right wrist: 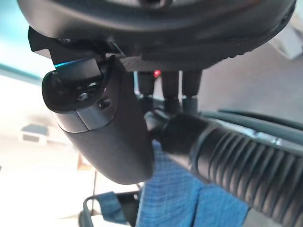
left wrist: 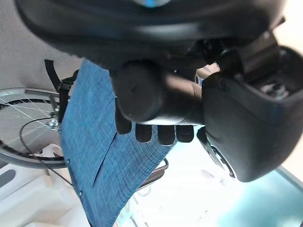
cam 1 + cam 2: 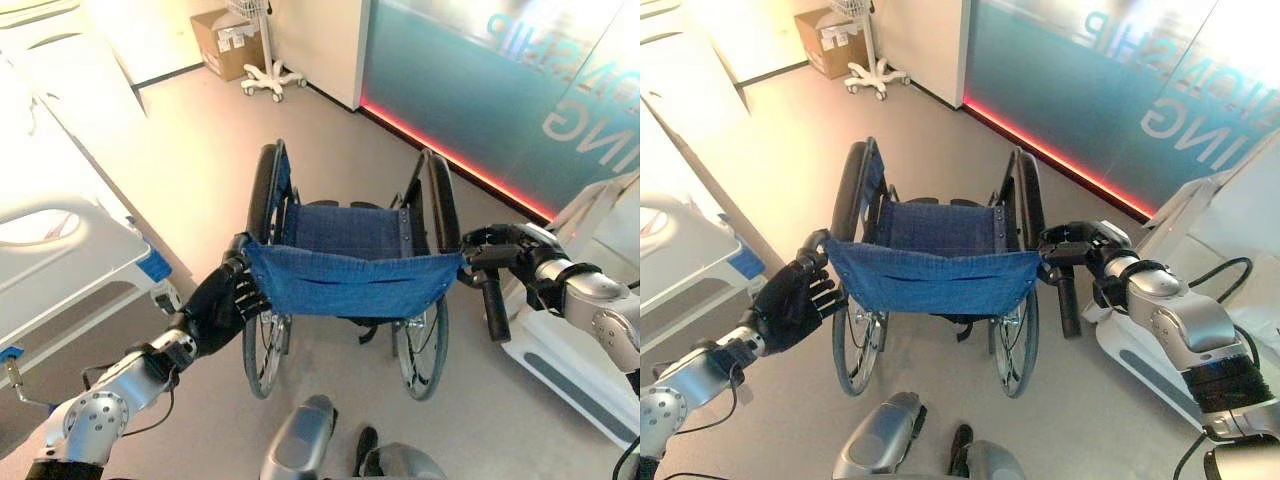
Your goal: Push the wheelchair next to the bed
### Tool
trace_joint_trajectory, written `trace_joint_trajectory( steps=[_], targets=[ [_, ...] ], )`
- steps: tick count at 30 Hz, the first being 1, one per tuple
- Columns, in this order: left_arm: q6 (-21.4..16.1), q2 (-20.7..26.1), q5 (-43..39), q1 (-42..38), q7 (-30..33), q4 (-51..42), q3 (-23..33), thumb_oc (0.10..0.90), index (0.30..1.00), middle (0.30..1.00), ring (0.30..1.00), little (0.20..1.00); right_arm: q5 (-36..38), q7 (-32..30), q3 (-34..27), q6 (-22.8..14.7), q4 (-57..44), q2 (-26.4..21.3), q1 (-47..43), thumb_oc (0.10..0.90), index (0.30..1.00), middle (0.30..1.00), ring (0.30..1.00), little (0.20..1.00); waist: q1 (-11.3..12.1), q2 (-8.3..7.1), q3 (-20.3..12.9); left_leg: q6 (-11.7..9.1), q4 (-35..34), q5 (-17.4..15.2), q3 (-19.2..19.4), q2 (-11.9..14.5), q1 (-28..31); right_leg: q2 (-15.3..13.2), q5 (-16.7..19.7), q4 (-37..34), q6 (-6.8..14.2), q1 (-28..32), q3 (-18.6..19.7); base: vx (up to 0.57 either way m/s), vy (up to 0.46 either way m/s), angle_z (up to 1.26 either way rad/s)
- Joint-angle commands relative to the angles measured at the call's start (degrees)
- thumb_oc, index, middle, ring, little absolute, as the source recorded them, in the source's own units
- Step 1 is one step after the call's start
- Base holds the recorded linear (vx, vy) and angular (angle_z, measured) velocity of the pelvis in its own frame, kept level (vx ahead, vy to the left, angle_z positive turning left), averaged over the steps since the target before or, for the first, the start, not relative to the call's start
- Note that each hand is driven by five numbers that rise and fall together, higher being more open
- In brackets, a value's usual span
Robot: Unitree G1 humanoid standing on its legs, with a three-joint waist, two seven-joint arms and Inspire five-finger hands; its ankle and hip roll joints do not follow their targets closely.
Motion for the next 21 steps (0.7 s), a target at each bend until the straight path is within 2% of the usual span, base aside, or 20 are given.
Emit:
trace_joint_trajectory(
  steps=[1, 2, 4, 5, 6, 7, 9, 10, 11, 12, 13, 15, 17, 20, 21],
  targets=[
    [-11.8, 1.4, -5.1, -8.8, -3.3, -8.5, 7.8, 0.400, 0.300, 0.300, 0.300, 0.300, 5.2, 3.5, 5.8, -5.5, -6.9, 2.6, -11.3, 0.400, 0.300, 0.300, 0.300, 0.300, -0.5, -0.37, -7.8, -0.3, -15.8, 11.3, 5.2, 1.1, 1.4, 4.5, 1.0, -3.9, 3.8, 6.3, -8.3, 0.42, -0.067, 0.06],
    [-12.3, 1.2, -4.6, -8.7, -3.7, -8.1, 7.3, 0.400, 0.300, 0.300, 0.300, 0.300, 4.4, 3.7, 6.5, -5.9, -6.4, 3.6, -11.5, 0.400, 0.300, 0.300, 0.300, 0.300, -0.1, 0.42, -8.1, -0.5, -21.1, 13.1, 8.3, 1.6, 0.5, 5.9, -0.2, -3.6, 3.3, 7.8, -9.0, 0.43, -0.065, 0.01],
    [-13.3, 0.3, -3.3, -9.3, -5.0, -7.5, 5.7, 0.400, 0.300, 0.300, 0.300, 0.300, 2.4, 4.3, 7.1, -6.8, -5.8, 4.9, -10.3, 0.400, 0.300, 0.300, 0.300, 0.300, 0.1, 0.81, -8.3, -0.1, -25.6, 14.4, 14.3, 2.4, 0.5, 7.0, -2.1, -3.5, 2.7, 10.3, -10.4, 0.45, -0.041, -0.10],
    [-13.7, 0.0, -2.9, -9.6, -5.3, -7.5, 4.9, 0.400, 0.300, 0.300, 0.300, 0.300, 1.6, 4.6, 7.2, -7.3, -5.6, 5.2, -9.7, 0.400, 0.300, 0.300, 0.300, 0.300, -0.1, 0.49, -8.5, -0.3, -26.2, 13.7, 16.3, 2.1, 0.9, 7.0, -3.6, -3.3, 2.8, 11.5, -10.9, 0.46, -0.035, -0.04],
    [-13.9, -0.1, -2.5, -10.1, -5.3, -7.8, 4.3, 0.400, 0.300, 0.300, 0.300, 0.300, 0.8, 5.2, 7.0, -7.4, -5.5, 5.5, -9.0, 0.400, 0.300, 0.300, 0.300, 0.300, -0.2, 0.08, -8.8, 0.3, -25.6, 12.5, 18.8, 2.1, 1.1, 7.0, -4.7, -2.9, 2.6, 12.3, -11.9, 0.54, -0.032, 0.05],
    [-13.7, 0.2, -1.9, -11.2, -4.6, -8.3, 4.0, 0.400, 0.300, 0.300, 0.300, 0.300, -0.3, 6.2, 6.8, -8.2, -4.5, 6.1, -8.3, 0.400, 0.300, 0.300, 0.300, 0.300, 0.0, -1.03, -9.7, 2.6, -25.3, 7.8, 20.0, 1.3, 2.0, 6.3, -6.3, -1.2, 3.3, 12.7, -12.9, 0.48, -0.028, 0.12],
    [-13.7, 0.7, -2.0, -12.1, -3.9, -8.0, 4.0, 0.400, 0.300, 0.300, 0.300, 0.300, -0.9, 7.9, 6.7, -9.2, -3.0, 7.0, -8.1, 0.400, 0.300, 0.300, 0.300, 0.300, 0.7, -2.19, -10.8, 4.1, -25.5, 5.5, 18.2, -0.3, 2.7, 5.9, -6.2, 1.3, 4.6, 12.9, -13.3, 0.37, -0.029, 0.17],
    [-13.8, 0.8, -2.1, -12.2, -3.8, -7.9, 4.0, 0.400, 0.300, 0.300, 0.300, 0.300, -1.1, 8.3, 6.6, -9.3, -2.9, 7.1, -8.1, 0.400, 0.300, 0.300, 0.300, 0.300, 0.9, -1.94, -10.8, 4.5, -25.6, 6.5, 18.9, 0.4, 2.4, 6.3, -5.4, 1.3, 4.2, 12.5, -13.8, 0.47, -0.039, -0.10],
    [-13.3, 1.2, -1.8, -13.0, -2.4, -7.8, 4.8, 0.400, 0.300, 0.300, 0.300, 0.300, -1.4, 10.1, 6.7, -10.1, -1.9, 7.4, -8.2, 0.400, 0.300, 0.300, 0.300, 0.300, 1.8, -3.68, -11.5, 6.1, -23.4, 2.9, 17.3, -1.8, 3.1, 5.1, -3.7, 5.7, 6.4, 13.4, -13.8, 0.41, -0.051, -0.25],
    [-12.8, 1.5, -1.5, -13.1, -2.5, -7.4, 5.6, 0.400, 0.300, 0.300, 0.300, 0.300, -1.5, 10.7, 6.6, -10.5, -1.4, 7.5, -8.2, 0.400, 0.300, 0.300, 0.300, 0.300, 2.4, -4.31, -11.9, 7.1, -24.3, 3.7, 17.4, -2.0, 3.5, 5.0, 0.7, 8.6, 8.2, 12.4, -14.3, 0.60, -0.029, -0.30],
    [-12.5, 2.1, -1.5, -12.8, -2.8, -7.0, 6.3, 0.400, 0.300, 0.300, 0.300, 0.300, -1.4, 11.0, 6.6, -10.9, -1.4, 7.4, -8.0, 0.400, 0.300, 0.300, 0.300, 0.300, 2.9, -4.99, -12.2, 8.0, -25.2, 3.5, 16.9, -2.7, 4.3, 5.0, 6.0, 15.3, 11.4, 11.4, -14.2, 0.38, -0.031, -0.24],
    [-12.1, 3.2, -1.8, -12.5, -3.6, -6.4, 7.5, 0.400, 0.300, 0.300, 0.300, 0.300, -0.8, 10.9, 6.5, -11.8, -2.1, 6.9, -7.4, 0.400, 0.300, 0.300, 0.300, 0.300, 3.3, -5.96, -12.3, 8.8, -25.2, 3.3, 14.7, -4.1, 4.9, 6.7, 14.1, 23.1, 15.9, 8.7, -11.8, 0.32, -0.054, -0.13],
    [-12.6, 4.1, -2.5, -11.8, -4.6, -5.7, 8.3, 0.400, 0.300, 0.300, 0.300, 0.300, 0.2, 10.0, 6.4, -12.2, -3.5, 6.0, -6.9, 0.400, 0.300, 0.300, 0.300, 0.300, 2.7, -5.95, -12.3, 8.9, -24.8, 3.3, 12.3, -4.2, 5.4, 8.9, 19.8, 28.2, 17.3, 4.4, -7.7, 0.26, -0.122, 0.11],
    [-12.9, 5.2, -3.4, -11.8, -6.0, -4.7, 8.9, 0.400, 0.300, 0.300, 0.300, 0.300, 0.1, 9.7, 5.3, -11.9, -5.1, 5.7, -5.8, 0.400, 0.300, 0.300, 0.300, 0.300, 1.9, -5.18, -12.3, 8.5, -23.4, 3.1, 9.8, -4.4, 5.2, 5.3, 15.8, 26.0, 15.7, 2.6, -6.7, 0.31, -0.069, 0.22],
    [-13.2, 6.2, -4.3, -11.7, -6.9, -4.4, 9.1, 0.400, 0.300, 0.300, 0.300, 0.300, 0.1, 9.7, 4.3, -11.3, -5.8, 5.0, -5.3, 0.400, 0.300, 0.300, 0.300, 0.300, 1.5, -4.25, -12.4, 8.0, -21.7, 2.9, 8.6, -4.2, 4.7, 2.7, 12.4, 21.4, 13.9, 2.3, -6.9, 0.29, -0.095, 0.17]
  ],
)
